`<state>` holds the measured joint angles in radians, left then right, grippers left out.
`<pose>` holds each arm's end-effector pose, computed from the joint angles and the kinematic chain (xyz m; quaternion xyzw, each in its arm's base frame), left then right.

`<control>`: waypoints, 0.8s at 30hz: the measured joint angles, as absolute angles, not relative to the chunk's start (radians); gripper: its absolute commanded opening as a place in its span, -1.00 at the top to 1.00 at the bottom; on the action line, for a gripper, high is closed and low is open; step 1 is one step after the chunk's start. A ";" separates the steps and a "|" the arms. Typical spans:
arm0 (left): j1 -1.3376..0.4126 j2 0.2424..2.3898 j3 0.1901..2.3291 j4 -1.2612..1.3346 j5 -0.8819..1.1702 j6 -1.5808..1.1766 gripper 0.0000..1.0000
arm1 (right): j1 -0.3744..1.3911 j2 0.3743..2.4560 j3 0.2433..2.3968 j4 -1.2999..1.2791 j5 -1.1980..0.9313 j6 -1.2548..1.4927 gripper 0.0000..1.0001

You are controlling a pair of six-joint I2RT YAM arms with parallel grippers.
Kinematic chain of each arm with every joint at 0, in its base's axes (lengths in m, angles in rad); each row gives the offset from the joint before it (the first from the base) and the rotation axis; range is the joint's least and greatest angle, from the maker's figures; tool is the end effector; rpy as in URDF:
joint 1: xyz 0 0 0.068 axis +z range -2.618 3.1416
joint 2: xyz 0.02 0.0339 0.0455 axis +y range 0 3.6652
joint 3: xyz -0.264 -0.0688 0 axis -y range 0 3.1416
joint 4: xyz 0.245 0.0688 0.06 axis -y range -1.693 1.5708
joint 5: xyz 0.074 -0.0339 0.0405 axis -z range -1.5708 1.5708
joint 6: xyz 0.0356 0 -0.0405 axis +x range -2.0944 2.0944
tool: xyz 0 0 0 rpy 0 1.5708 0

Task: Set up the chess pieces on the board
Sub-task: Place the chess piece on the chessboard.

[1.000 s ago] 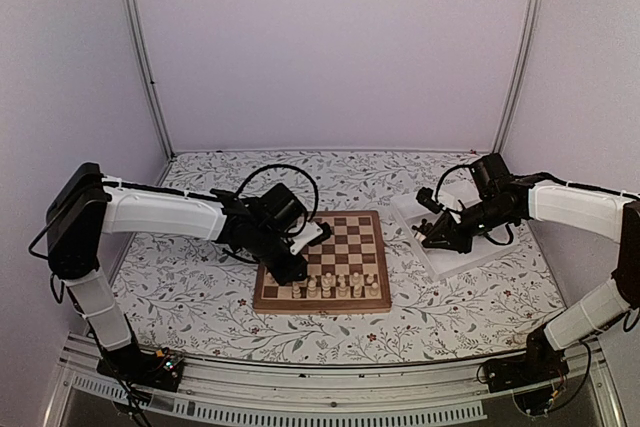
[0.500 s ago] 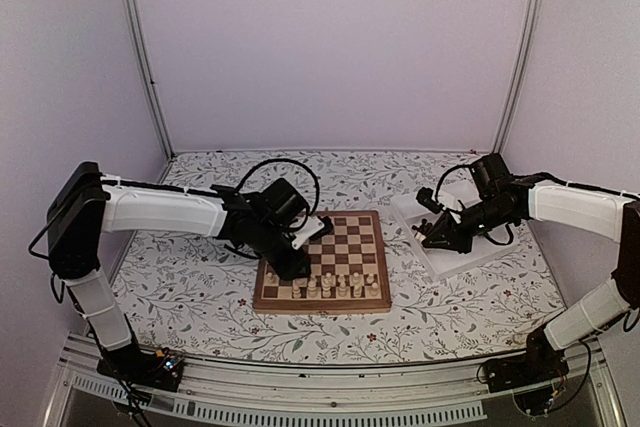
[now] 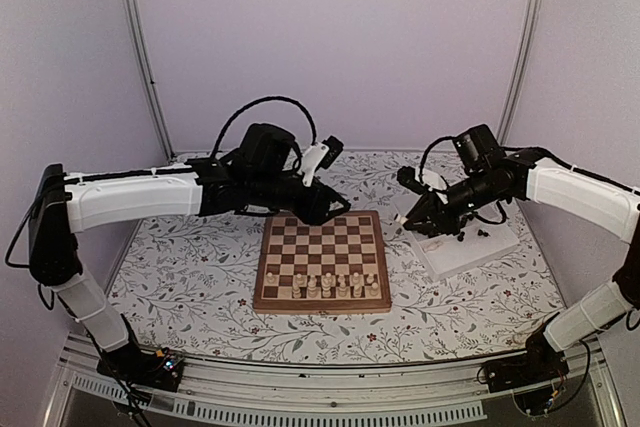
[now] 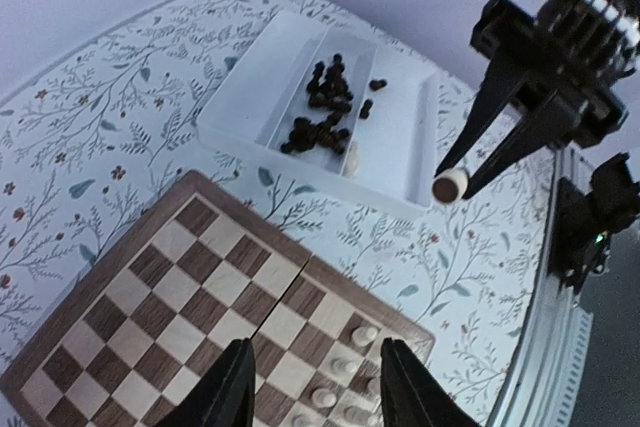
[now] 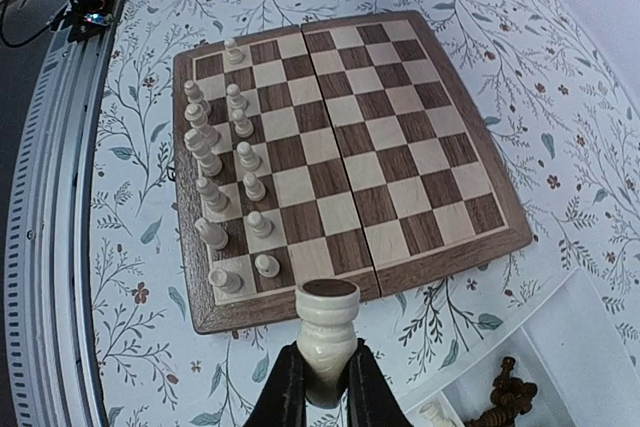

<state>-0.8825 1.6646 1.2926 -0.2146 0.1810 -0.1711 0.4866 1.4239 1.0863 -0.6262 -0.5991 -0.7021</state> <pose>0.2400 -0.3019 0.2828 0.3457 0.8079 -0.3054 0.3667 0.2482 0.1540 0.2652 -0.5836 0.7061 0.2493 0.3142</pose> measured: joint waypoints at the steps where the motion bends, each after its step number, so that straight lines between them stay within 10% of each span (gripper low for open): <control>1: -0.882 1.665 1.289 -0.167 0.211 -0.198 0.06 | 0.502 1.425 1.110 -0.636 -0.599 -0.706 0.84; 13: -0.889 1.780 1.284 0.153 0.529 -0.438 -0.13 | 0.614 1.473 1.232 -0.711 -0.574 -0.723 0.84; 24: -0.902 1.863 1.309 0.152 0.598 -0.479 0.16 | 0.643 1.487 1.267 -0.738 -0.556 -0.723 0.83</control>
